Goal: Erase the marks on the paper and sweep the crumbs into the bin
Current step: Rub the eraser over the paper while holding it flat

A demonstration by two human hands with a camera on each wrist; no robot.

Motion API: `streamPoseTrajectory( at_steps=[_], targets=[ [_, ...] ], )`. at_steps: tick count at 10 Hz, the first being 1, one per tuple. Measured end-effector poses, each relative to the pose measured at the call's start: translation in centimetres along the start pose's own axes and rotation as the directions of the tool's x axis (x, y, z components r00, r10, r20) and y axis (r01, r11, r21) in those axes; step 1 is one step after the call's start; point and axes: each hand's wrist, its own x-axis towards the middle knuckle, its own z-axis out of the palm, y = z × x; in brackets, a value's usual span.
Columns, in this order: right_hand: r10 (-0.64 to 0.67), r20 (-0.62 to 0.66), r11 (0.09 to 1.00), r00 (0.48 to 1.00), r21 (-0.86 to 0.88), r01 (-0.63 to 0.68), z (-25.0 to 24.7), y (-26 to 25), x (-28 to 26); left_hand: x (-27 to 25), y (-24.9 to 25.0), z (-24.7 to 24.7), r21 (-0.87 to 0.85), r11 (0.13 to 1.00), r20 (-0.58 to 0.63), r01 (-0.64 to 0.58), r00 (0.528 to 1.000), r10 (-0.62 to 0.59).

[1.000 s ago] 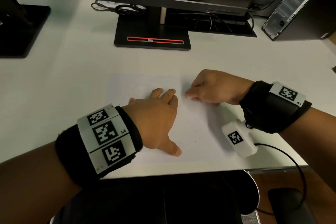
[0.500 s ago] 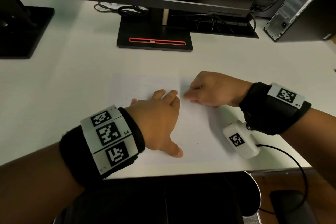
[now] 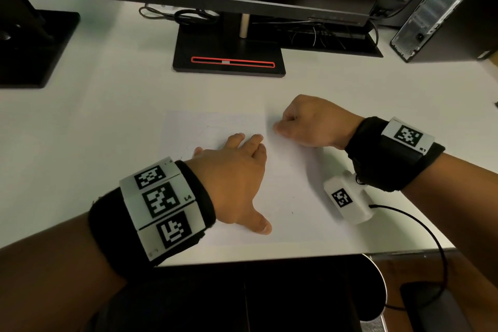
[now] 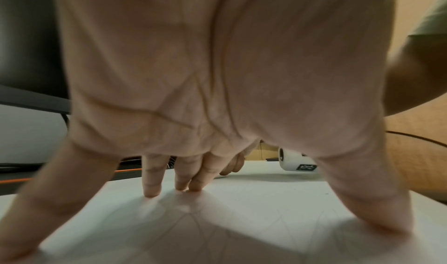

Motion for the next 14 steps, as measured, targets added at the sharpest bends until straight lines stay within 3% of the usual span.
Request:
streamPoseTrajectory(
  at_steps=[1, 2, 3, 4, 5, 7, 8, 9, 10, 11, 12, 13, 14],
  targets=[
    [-0.051, 0.109, 0.999, 0.993, -0.001, 0.051, 0.1, -0.1, -0.3, 0.0, -0.1, 0.0, -0.003, 1.000, -0.004, -0.002, 1.000, 0.002],
    [-0.008, 0.018, 1.000, 1.000, -0.021, 0.008, -0.7, 0.4, 0.1, 0.0, 0.0, 0.0, -0.001, 1.000, 0.001, 0.000, 1.000, 0.000],
    [-0.073, 0.046, 0.992, 0.996, -0.099, 0.077, -0.2, 0.1, -0.4, 0.0, 0.0, 0.1, -0.007, 1.000, -0.006, 0.001, 1.000, -0.001],
    [-0.104, 0.186, 0.991, 0.977, -0.070, 0.118, 0.1, 0.2, -1.3, 0.0, 0.0, 0.0, -0.013, 1.000, -0.001, 0.003, 1.000, -0.003],
    [-0.081, 0.076, 0.990, 0.994, -0.106, 0.089, -0.5, 0.7, -1.3, -0.1, 0.1, 0.0, 0.003, 1.000, 0.002, 0.003, 1.000, -0.003],
    [-0.156, 0.178, 0.975, 0.972, -0.128, 0.180, 0.2, 0.5, -2.0, -0.1, 0.0, 0.0, -0.007, 1.000, -0.004, 0.001, 1.000, -0.001],
    [-0.107, 0.046, 0.982, 0.993, -0.153, 0.113, -0.5, 1.0, -1.4, -0.1, 0.0, 0.0, -0.009, 1.000, -0.001, -0.001, 1.000, 0.001],
    [-0.176, 0.144, 0.961, 0.974, -0.190, 0.201, 0.3, 0.6, -2.1, -0.2, 0.0, 0.1, -0.008, 1.000, -0.003, 0.003, 1.000, -0.003],
    [-0.170, 0.206, 0.965, 0.964, -0.164, 0.205, 0.2, 0.9, -2.9, -0.3, 0.0, 0.0, 0.000, 1.000, 0.005, 0.003, 1.000, -0.003],
    [-0.151, 0.106, 0.970, 0.983, -0.176, 0.168, -0.1, 1.5, -3.2, -0.2, 0.0, 0.0, 0.022, 1.000, 0.008, 0.003, 1.000, -0.004],
    [-0.210, 0.209, 0.954, 0.955, -0.172, 0.247, 1.3, 0.9, -4.4, -0.3, 0.0, 0.0, 0.054, 0.998, 0.017, 0.012, 1.000, -0.013],
    [-0.184, 0.202, 0.964, 0.962, -0.154, 0.217, 0.9, 1.1, -4.5, -0.2, 0.1, 0.0, 0.074, 0.997, 0.014, 0.014, 1.000, -0.015],
    [-0.188, 0.101, 0.963, 0.977, -0.174, 0.204, 0.7, 1.2, -4.1, -0.1, 0.1, 0.0, 0.087, 0.996, 0.012, 0.019, 1.000, -0.020]
  ],
)
